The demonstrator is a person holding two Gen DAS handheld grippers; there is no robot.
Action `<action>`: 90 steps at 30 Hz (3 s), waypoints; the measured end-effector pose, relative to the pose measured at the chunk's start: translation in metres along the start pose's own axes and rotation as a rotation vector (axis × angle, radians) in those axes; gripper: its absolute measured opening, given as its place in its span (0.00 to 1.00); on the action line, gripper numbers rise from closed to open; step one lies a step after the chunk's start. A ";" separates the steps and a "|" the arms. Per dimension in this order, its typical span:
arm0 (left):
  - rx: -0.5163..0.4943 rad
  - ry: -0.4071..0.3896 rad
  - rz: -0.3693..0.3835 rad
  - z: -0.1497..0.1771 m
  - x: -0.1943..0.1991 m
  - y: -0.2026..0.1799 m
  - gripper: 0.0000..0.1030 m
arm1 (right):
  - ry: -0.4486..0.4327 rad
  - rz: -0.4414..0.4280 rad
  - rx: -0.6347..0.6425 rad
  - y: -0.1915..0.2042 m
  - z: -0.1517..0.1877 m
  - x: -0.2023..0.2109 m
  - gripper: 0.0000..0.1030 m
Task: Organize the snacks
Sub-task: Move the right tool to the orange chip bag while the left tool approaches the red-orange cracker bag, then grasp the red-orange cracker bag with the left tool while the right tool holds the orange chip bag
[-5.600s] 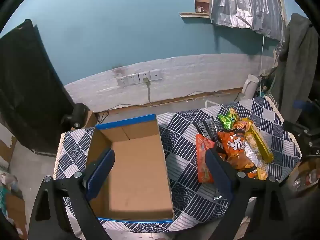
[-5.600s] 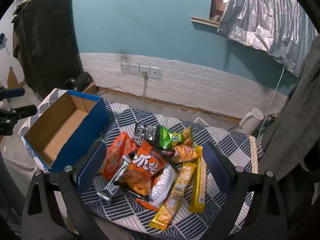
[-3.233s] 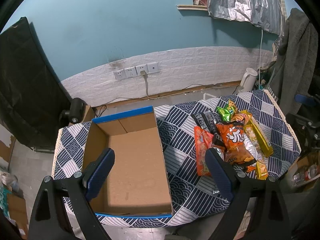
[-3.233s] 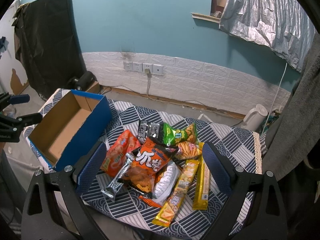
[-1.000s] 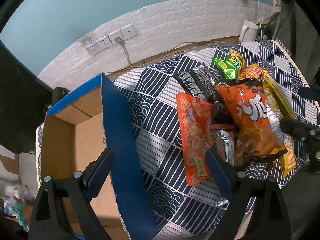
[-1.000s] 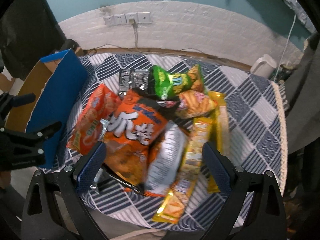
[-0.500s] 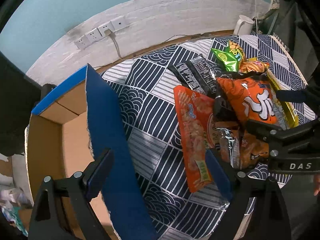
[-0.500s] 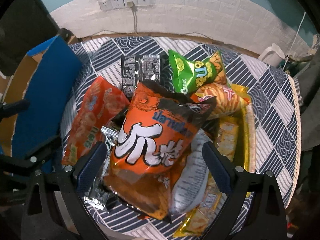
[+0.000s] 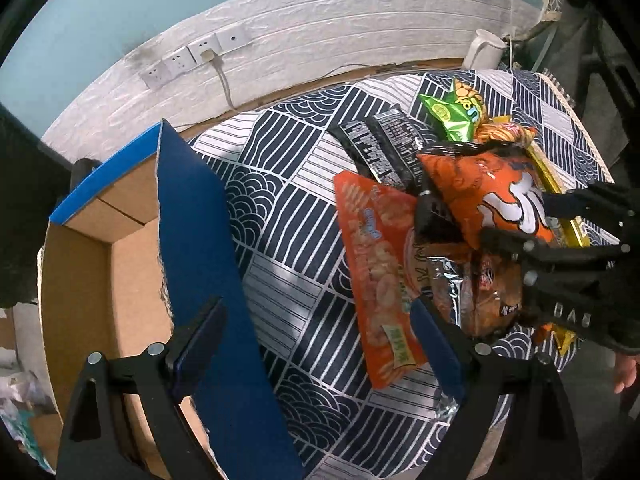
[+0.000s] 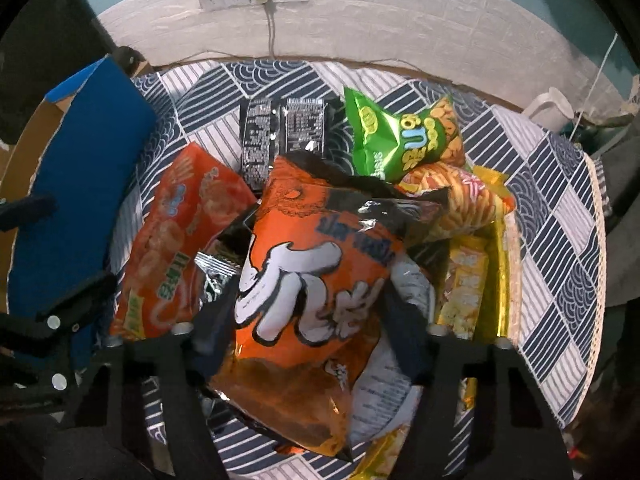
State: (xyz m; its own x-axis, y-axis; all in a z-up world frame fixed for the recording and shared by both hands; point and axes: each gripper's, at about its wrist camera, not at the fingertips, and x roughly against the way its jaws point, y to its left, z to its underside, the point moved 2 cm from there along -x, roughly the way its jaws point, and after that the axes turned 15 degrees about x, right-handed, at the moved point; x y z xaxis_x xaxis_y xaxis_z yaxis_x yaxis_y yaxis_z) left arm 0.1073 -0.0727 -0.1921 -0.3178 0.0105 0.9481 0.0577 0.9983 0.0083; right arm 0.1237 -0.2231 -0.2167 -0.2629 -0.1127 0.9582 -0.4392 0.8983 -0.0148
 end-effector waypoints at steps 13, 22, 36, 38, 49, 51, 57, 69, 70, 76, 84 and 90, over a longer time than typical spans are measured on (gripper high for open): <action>0.012 0.010 0.041 0.013 0.017 -0.020 0.90 | -0.122 -0.025 0.046 0.003 0.010 0.049 0.38; 0.002 -0.012 -0.030 0.017 0.017 -0.034 0.90 | -0.174 0.008 0.031 -0.021 0.032 0.082 0.38; 0.057 0.065 -0.044 -0.003 -0.040 -0.040 0.90 | -0.131 0.000 -0.004 -0.049 0.060 0.056 0.38; 0.076 0.100 -0.046 -0.005 -0.052 -0.038 0.90 | -0.133 0.002 0.003 -0.051 0.059 0.055 0.38; 0.058 0.180 -0.037 -0.008 -0.090 -0.039 0.90 | -0.127 0.001 0.044 -0.049 0.045 0.045 0.38; 0.046 0.182 -0.037 -0.007 -0.092 -0.039 0.87 | -0.122 0.004 0.055 -0.048 0.044 0.043 0.38; 0.021 0.131 -0.018 -0.007 -0.080 -0.040 0.55 | -0.120 0.026 0.089 -0.045 0.041 0.044 0.38; 0.018 0.049 -0.009 -0.001 -0.035 -0.034 0.44 | -0.133 0.059 0.126 -0.034 0.038 0.057 0.38; 0.021 0.043 -0.006 0.001 -0.032 -0.030 0.44 | -0.136 0.061 0.127 -0.033 0.037 0.058 0.38; 0.025 0.004 0.005 0.006 -0.006 -0.020 0.44 | -0.162 0.074 0.142 -0.024 0.034 0.073 0.38; 0.009 -0.083 0.018 0.015 0.037 -0.012 0.44 | -0.185 0.099 0.175 -0.010 0.033 0.090 0.38; -0.005 -0.149 0.017 0.024 0.072 -0.004 0.44 | -0.204 0.104 0.193 0.001 0.034 0.103 0.38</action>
State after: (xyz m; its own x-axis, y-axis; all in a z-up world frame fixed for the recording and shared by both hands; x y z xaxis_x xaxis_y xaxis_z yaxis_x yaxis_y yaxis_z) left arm 0.0609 -0.0748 -0.1313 -0.4537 0.0364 0.8904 0.0687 0.9976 -0.0058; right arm 0.0675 -0.2483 -0.1278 -0.4732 -0.1251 0.8720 -0.5511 0.8143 -0.1822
